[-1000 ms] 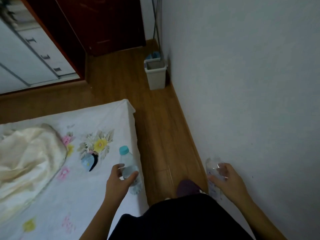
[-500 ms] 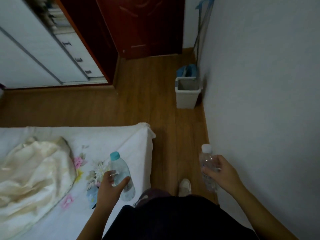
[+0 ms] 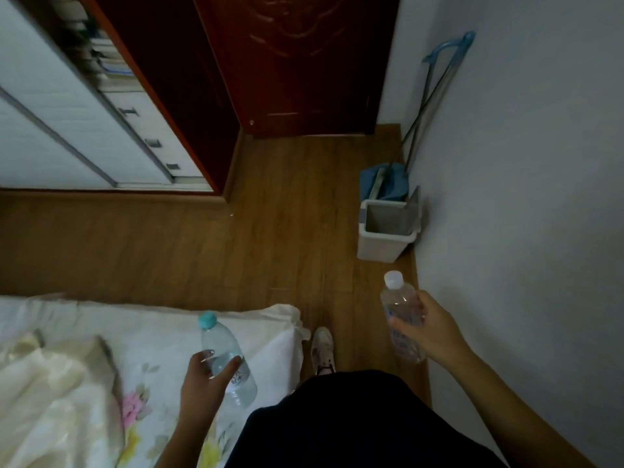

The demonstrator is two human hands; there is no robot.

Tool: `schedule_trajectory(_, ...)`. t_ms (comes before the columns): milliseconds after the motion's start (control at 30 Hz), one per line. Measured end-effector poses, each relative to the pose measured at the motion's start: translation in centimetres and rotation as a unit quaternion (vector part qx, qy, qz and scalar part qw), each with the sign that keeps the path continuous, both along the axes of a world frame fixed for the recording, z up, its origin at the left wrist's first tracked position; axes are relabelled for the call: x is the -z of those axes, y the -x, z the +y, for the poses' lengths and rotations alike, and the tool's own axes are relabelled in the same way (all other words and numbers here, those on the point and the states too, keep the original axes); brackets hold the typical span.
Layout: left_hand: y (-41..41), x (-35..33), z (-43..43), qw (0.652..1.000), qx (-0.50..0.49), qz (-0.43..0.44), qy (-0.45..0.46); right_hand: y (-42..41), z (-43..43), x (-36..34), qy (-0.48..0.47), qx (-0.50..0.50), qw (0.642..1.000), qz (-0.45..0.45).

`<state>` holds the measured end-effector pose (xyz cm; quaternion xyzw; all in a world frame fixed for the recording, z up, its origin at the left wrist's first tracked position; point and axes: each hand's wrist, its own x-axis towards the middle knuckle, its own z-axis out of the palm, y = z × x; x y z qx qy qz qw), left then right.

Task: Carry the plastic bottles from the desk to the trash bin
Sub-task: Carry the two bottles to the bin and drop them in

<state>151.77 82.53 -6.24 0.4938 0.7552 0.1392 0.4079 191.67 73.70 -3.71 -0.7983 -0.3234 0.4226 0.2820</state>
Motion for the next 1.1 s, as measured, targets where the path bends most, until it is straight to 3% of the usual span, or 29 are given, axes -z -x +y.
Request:
schedule_trajectory(267,-12.8,-1.8,19.0,0.979,0.199,-0.045,0.002,-6.5,5.4,0.5,0.039,0.142,0.989,-0.033)
schedule_trajectory(567,-22.6,-1.9,33.5,0.97,0.238,-0.048,-0.009,-13.5,16.9,3.1,0.08,0.175,0.981,-0.033)
schedule_trajectory(867,-28.8,-3.6,46.6,0.973,0.229,-0.024,-0.031,-21.0,35.5,0.2,-0.004,0.109,0.994,0.003)
schedule_trajectory(1100,-40.4,-4.3,57.1,0.942,0.333,-0.04,-0.018,-25.0,41.2,-0.7,-0.038,0.202,0.979,0.007)
